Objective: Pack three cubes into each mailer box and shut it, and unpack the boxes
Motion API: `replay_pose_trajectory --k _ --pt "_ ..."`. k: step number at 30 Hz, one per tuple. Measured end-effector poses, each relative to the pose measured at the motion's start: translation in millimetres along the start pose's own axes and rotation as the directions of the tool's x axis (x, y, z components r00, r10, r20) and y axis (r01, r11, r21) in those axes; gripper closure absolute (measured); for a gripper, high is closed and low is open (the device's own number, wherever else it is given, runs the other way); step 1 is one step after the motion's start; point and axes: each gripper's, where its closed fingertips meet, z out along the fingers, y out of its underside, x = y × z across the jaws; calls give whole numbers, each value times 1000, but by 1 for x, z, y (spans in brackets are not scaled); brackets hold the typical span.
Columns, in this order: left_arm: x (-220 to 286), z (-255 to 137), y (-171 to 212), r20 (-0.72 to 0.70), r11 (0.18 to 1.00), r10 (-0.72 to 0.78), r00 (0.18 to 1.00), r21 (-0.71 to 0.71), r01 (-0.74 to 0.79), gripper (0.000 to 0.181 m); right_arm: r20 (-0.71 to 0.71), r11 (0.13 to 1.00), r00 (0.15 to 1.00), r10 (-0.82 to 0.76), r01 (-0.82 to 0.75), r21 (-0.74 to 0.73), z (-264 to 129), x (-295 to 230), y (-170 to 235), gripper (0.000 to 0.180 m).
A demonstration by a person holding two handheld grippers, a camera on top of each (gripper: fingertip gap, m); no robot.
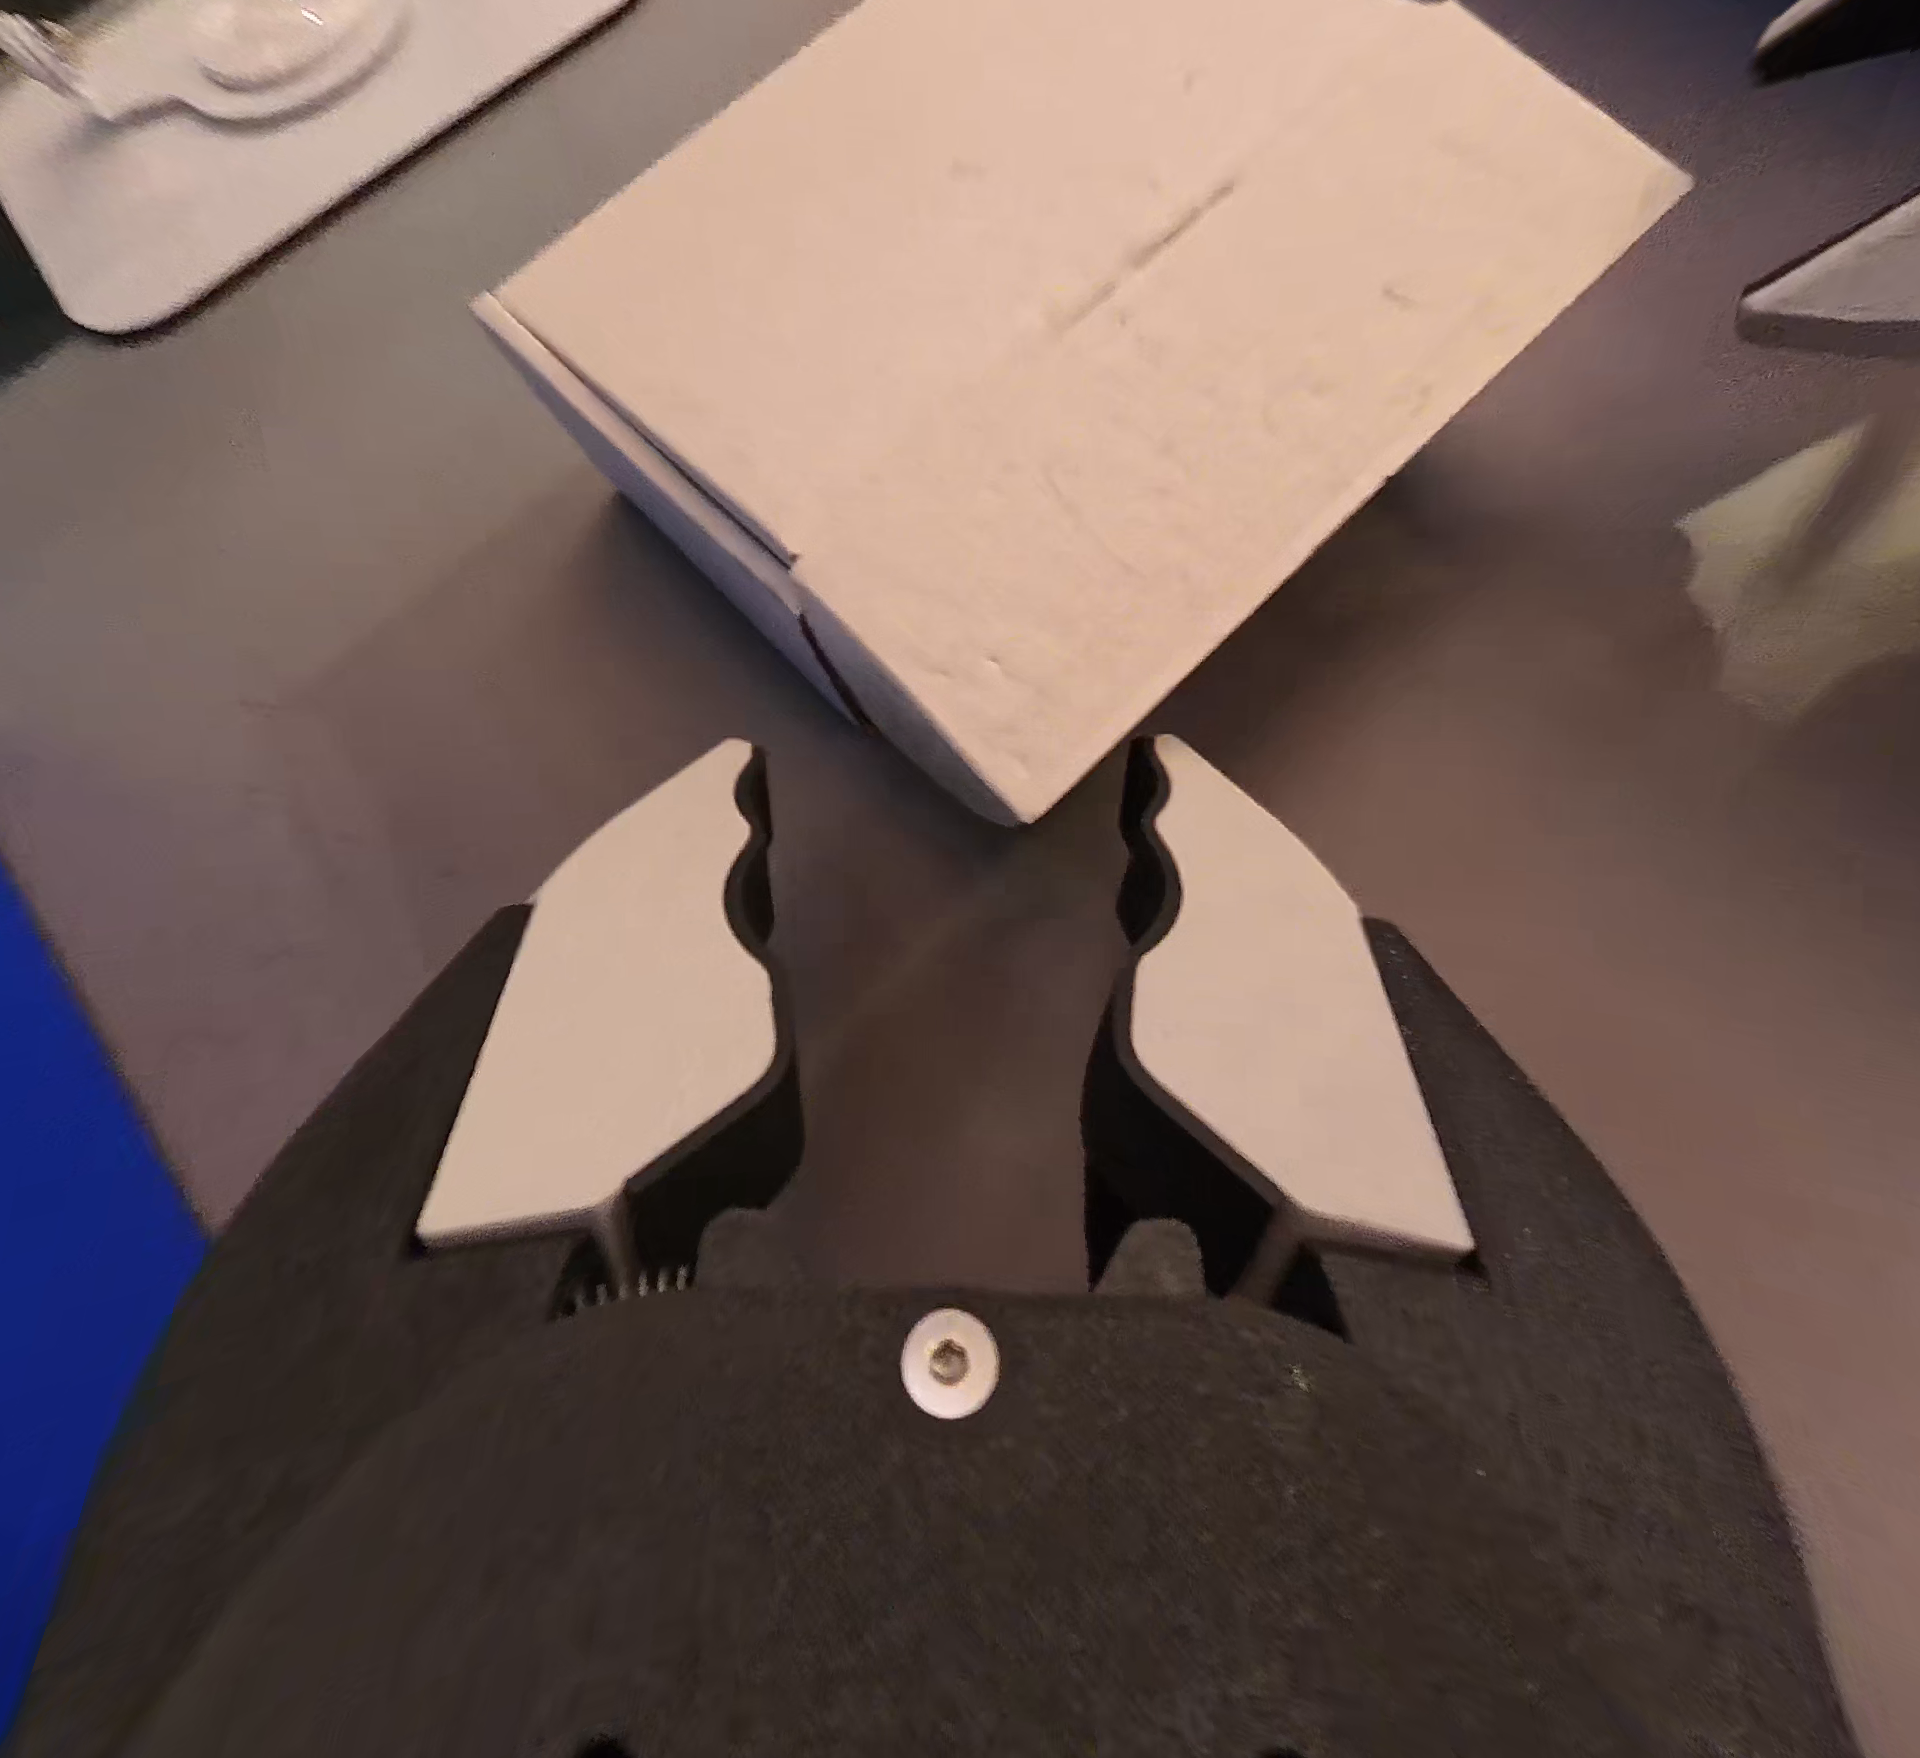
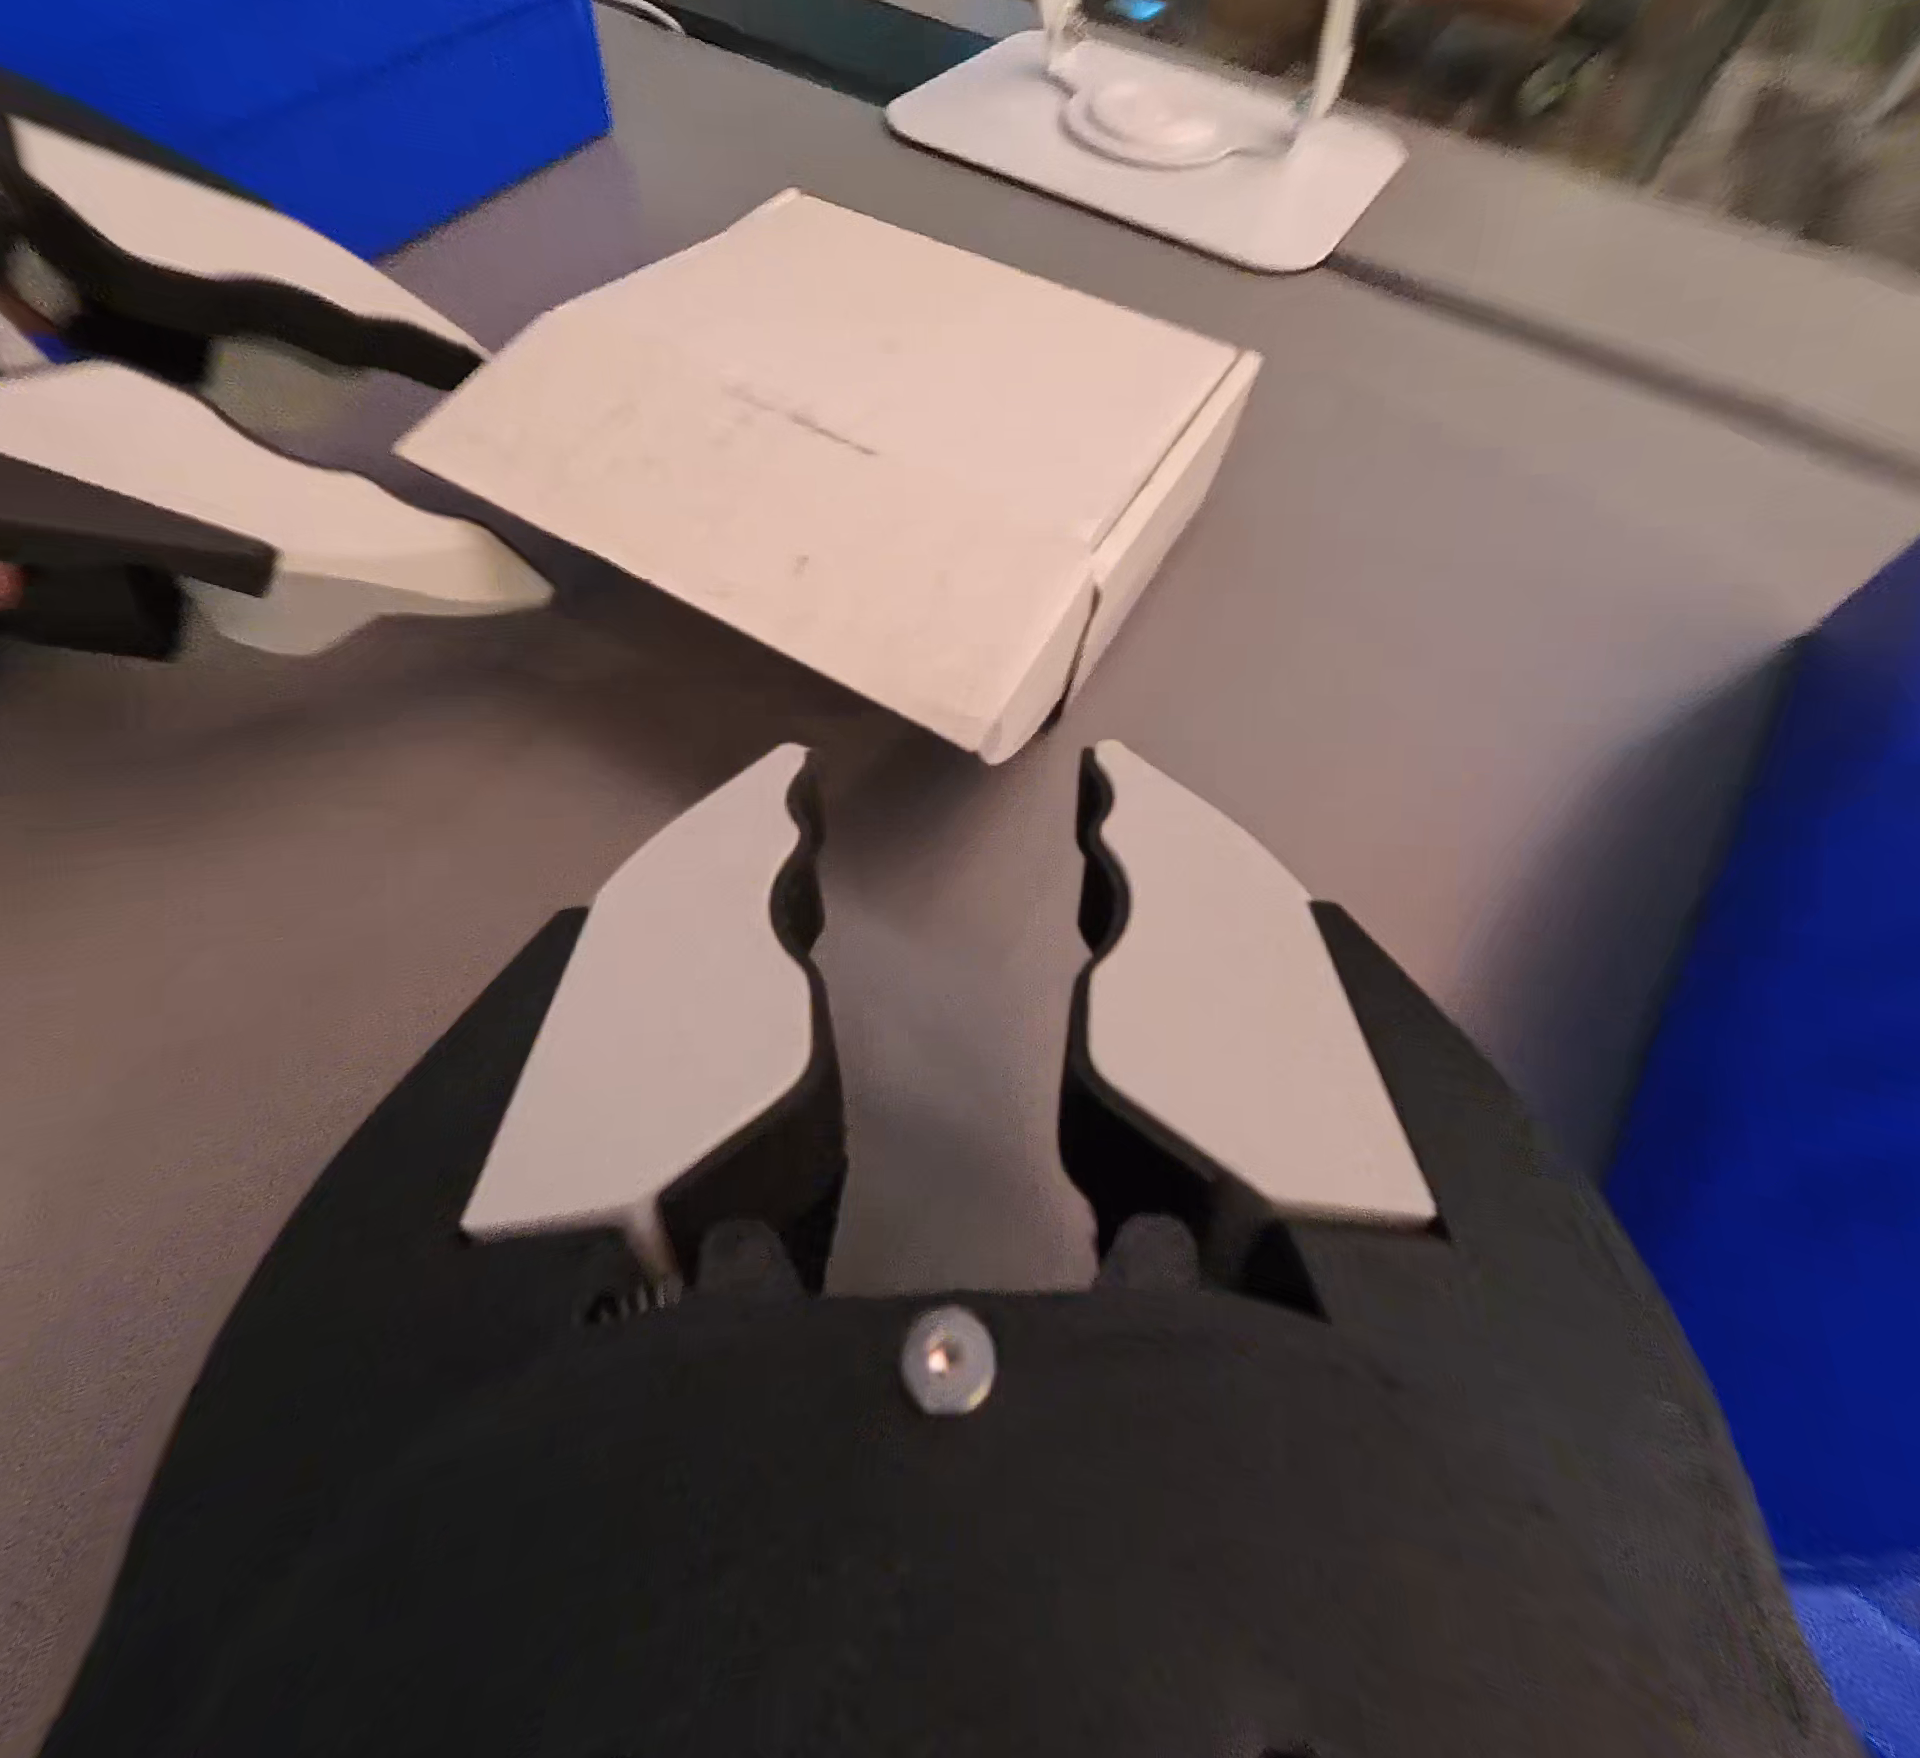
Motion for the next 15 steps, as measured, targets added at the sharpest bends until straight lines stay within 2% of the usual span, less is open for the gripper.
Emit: replay_pose_trajectory --k 3,8,12,15 --pt "-5 3 2 54 998 55 997 -18 -54 125 -128 994 987 -98 92 -53 11 6 4 126" --pt "0 1 -1 48 998 54 997 18 -55 144 -99 995 994 -46 36 -97 27 -2 13 132" --pt "2 0 -2 27 999 19 999 32 -20 151 -120 996 990 -70 62 -64 26 -1 6 143" --pt "6 5 -2 -18 1000 -2 1000 18 2 154 -129 996 990 -64 55 -69 29 0 5 144"
